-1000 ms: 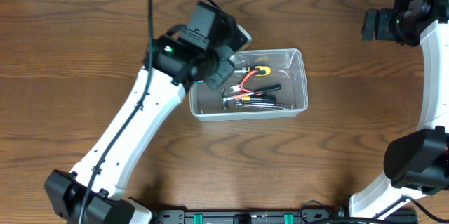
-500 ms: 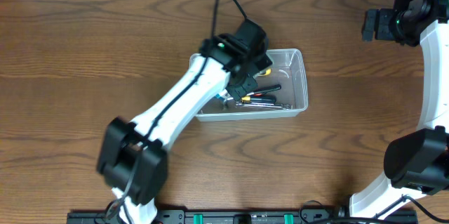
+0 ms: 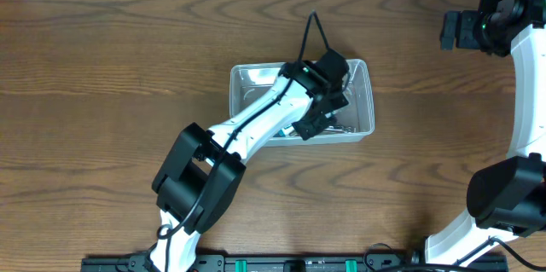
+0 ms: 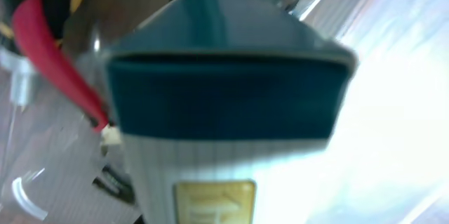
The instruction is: Pack container
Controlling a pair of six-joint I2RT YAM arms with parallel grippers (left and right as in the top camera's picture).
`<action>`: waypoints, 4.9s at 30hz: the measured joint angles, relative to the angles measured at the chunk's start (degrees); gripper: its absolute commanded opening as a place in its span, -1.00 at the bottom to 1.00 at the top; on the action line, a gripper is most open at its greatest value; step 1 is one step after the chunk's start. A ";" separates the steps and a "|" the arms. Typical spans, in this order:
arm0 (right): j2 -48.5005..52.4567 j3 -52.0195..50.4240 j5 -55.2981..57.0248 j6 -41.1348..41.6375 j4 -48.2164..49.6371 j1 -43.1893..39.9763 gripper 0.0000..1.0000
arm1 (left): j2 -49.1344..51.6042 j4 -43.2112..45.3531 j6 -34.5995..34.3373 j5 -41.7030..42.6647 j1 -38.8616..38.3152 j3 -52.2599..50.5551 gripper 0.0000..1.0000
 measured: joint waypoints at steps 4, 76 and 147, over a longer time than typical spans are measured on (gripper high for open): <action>0.00 0.00 0.00 0.00 0.00 0.00 0.99 | 0.00 0.15 0.00 0.00 0.00 0.00 -0.66; 0.02 0.00 0.00 0.00 0.00 0.00 0.99 | -27.82 2.12 -32.65 -19.50 44.06 5.73 0.96; -105.20 -106.03 -4.42 6.23 67.12 19.52 0.98 | -27.85 1.99 -33.29 -19.50 44.06 5.73 0.96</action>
